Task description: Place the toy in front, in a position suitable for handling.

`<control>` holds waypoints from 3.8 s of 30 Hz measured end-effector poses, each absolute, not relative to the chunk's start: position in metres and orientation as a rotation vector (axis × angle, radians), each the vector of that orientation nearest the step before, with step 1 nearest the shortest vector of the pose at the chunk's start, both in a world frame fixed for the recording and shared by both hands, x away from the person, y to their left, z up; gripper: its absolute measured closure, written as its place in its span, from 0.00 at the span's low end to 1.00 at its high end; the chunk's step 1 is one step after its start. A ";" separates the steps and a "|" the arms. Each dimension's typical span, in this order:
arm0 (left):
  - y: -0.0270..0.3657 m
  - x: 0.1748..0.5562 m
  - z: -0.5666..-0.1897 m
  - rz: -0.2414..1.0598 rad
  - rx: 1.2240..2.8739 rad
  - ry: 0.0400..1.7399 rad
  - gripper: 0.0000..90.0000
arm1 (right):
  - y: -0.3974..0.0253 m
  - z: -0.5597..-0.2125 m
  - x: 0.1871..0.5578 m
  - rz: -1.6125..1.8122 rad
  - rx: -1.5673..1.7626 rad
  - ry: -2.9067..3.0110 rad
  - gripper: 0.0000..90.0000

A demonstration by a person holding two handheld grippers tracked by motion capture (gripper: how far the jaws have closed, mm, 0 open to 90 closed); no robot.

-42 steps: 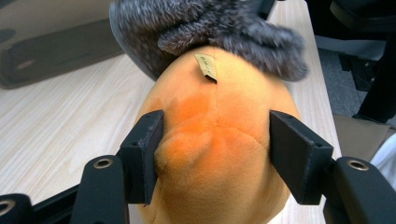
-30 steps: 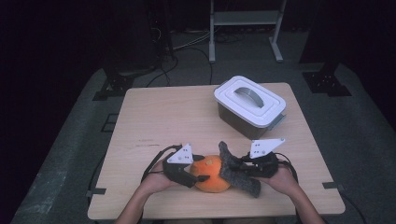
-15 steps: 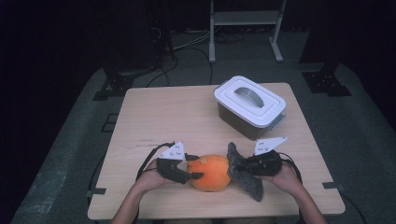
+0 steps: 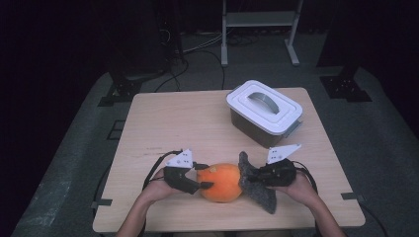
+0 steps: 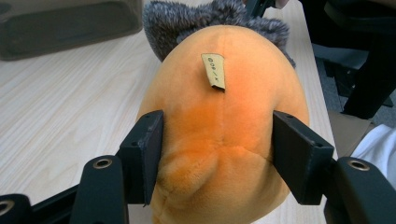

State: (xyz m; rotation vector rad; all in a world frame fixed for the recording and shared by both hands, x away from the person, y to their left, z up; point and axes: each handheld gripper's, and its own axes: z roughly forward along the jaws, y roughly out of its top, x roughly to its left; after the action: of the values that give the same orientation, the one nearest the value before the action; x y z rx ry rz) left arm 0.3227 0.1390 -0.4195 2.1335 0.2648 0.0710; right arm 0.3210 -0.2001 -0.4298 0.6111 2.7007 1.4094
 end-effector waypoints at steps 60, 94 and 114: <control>0.115 0.309 -0.401 0.122 2.109 0.210 0.54 | -0.191 -0.400 0.307 1.510 0.484 2.585 0.86; 0.110 0.312 -0.409 0.066 2.089 0.266 0.47 | -0.188 -0.380 0.298 1.633 0.423 2.509 0.86; 0.110 0.309 -0.401 0.113 2.082 0.301 0.41 | -0.181 -0.396 0.300 1.537 0.456 2.538 0.86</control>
State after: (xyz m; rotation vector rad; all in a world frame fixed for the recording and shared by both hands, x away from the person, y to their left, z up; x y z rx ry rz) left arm 0.3089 0.1097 -0.4005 2.0821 0.3014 0.1133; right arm 0.2999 -0.1812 -0.3962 0.4557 2.5384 1.5375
